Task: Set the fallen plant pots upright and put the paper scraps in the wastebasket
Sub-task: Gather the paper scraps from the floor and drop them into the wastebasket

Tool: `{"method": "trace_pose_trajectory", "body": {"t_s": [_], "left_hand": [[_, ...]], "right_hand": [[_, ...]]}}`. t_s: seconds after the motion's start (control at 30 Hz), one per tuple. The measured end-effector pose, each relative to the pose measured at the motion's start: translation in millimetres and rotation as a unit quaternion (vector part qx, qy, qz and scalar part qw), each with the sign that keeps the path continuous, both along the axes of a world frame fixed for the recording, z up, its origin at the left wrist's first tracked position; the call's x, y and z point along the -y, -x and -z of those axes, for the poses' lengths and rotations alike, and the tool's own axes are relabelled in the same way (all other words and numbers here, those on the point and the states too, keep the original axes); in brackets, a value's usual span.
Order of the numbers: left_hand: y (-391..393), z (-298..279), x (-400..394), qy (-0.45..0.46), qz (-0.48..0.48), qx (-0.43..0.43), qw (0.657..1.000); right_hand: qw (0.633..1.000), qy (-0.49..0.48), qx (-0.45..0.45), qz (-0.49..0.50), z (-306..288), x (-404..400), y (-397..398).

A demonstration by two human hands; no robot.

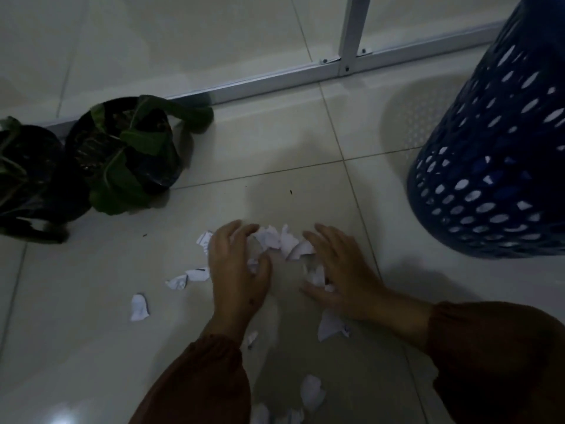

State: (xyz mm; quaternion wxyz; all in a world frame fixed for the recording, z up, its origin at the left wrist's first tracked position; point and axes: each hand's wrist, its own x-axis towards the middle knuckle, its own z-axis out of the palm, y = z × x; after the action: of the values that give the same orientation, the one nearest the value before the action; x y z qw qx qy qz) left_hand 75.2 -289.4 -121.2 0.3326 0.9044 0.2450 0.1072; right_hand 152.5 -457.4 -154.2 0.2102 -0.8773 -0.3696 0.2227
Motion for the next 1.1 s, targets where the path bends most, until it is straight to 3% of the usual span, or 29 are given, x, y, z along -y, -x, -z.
{"method": "trace_pose_trajectory", "body": {"t_s": [0.1, 0.2, 0.43, 0.53, 0.63, 0.7, 0.83, 1.1], "left_hand": [[23, 7, -17, 0.001, -0.083, -0.059, 0.995], [33, 16, -26, 0.030, -0.096, -0.116, 0.988], [29, 22, -10, 0.155, -0.043, -0.049, 0.986], [35, 18, -13, 0.091, -0.045, -0.007, 0.995], [37, 19, -27, 0.016, -0.110, 0.021, 0.994], [36, 21, -32, 0.071, -0.142, 0.014, 0.987], [37, 29, -22, 0.183, -0.080, 0.008, 0.980], [36, 33, 9, 0.261, -0.050, 0.041, 0.963]], "right_hand": [[0.999, 0.035, -0.013, 0.009, 9, 15, 17], [0.997, 0.072, 0.016, -0.025, 18, 13, 27], [0.999, 0.008, 0.036, -0.040, 22, -41, 14], [0.997, -0.024, 0.032, -0.063, 21, -59, 10], [0.997, -0.041, 0.029, -0.051, 19, -70, 8], [0.998, -0.034, 0.028, -0.050, 20, -73, 10], [0.994, -0.040, 0.026, -0.096, 25, -78, 16], [0.986, -0.123, -0.001, -0.114, 23, -79, 25]]}}
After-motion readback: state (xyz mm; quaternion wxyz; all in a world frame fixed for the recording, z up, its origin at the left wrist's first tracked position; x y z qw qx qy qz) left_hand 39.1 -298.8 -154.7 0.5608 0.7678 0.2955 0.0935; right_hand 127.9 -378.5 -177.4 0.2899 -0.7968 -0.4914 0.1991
